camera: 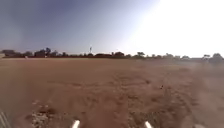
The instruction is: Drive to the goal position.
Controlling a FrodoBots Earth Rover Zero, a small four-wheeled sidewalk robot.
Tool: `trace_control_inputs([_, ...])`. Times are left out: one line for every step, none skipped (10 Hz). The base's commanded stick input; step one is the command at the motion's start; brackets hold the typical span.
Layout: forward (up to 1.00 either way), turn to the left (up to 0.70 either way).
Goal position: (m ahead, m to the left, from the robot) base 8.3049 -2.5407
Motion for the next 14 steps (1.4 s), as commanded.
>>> trace_control_inputs([1.00,-0.39])
trace_control_inputs([1.00,-0.39])
trace_control_inputs([1.00,-0.39])
trace_control_inputs([1.00,-0.39])
trace_control_inputs([1.00,-0.39])
trace_control_inputs([1.00,-0.39])
trace_control_inputs([1.00,-0.39])
trace_control_inputs([1.00,-0.39])
trace_control_inputs([1.00,-0.35])
trace_control_inputs([1.00,-0.31])
trace_control_inputs([1.00,0.00])
trace_control_inputs([1.00,0.00])
trace_control_inputs([1.00,0.00])
trace_control_inputs([1.00,0.00])
